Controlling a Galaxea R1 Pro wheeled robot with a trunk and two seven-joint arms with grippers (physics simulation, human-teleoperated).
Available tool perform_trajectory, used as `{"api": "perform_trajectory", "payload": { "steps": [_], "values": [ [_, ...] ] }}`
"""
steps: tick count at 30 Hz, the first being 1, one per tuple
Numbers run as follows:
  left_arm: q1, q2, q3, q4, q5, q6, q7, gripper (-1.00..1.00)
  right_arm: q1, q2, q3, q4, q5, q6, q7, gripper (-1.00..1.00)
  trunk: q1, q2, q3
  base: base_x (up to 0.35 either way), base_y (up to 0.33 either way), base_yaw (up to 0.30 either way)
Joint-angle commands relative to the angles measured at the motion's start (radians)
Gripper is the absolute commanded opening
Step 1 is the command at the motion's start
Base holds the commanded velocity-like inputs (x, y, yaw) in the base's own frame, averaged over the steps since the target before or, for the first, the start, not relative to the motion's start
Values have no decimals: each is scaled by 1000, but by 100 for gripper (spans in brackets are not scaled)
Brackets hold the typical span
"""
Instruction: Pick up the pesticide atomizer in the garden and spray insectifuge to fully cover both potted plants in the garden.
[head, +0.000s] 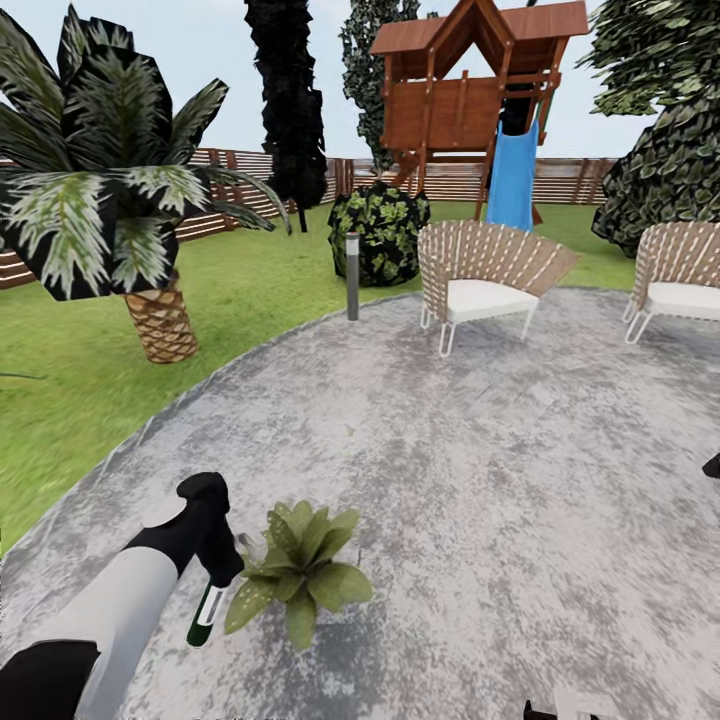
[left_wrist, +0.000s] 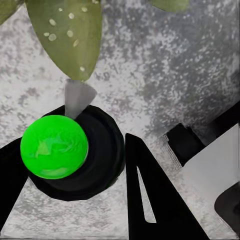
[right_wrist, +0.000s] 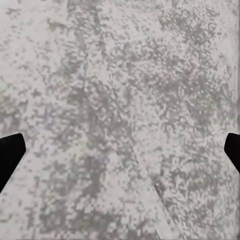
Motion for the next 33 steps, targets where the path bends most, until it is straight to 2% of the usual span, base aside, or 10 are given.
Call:
{"api": "perform_trajectory", "payload": {
  "steps": [1, 3, 4, 6, 9, 20, 26, 33],
  "values": [
    [-15, 3, -23, 2, -18, 10, -44, -100, -1, 0, -7, 2, 10, -4, -3, 100, 0, 0, -1, 0, -277, 203],
    [-32, 4, -54, 6, -53, 10, -124, -100, -1, 0, -7, 2, 10, -4, -4, 100, 0, 0, -1, 0, -277, 238],
    [-39, 1, -71, 1, -100, 10, -191, -100, -1, 0, -7, 2, 10, -4, -4, 100, 0, 0, -1, 42, -277, 265],
    [-43, -2, -77, -3, -151, 11, -195, -100, -1, 0, -7, 2, 10, -4, -4, 100, 0, 0, -1, 83, -276, 271],
    [-44, -5, -79, -5, -178, 10, -195, -100, -1, 1, -7, 2, 10, -4, -4, 100, 0, 0, -1, 163, -248, 275],
    [-42, -6, -81, -7, -186, 12, -195, -100, -1, 2, -7, 2, 10, -4, -4, 100, 0, 0, -1, 193, -226, 277],
    [-43, -6, -81, -6, -186, 12, -195, -100, -1, 2, -7, 2, 10, -4, -3, 100, 0, 0, -1, -1, -294, 207],
    [-36, 0, -83, -6, -187, 12, -195, -100, -1, 2, -7, 2, 10, -4, -3, 100, 0, 0, -1, -144, -249, 140]
  ]
}}
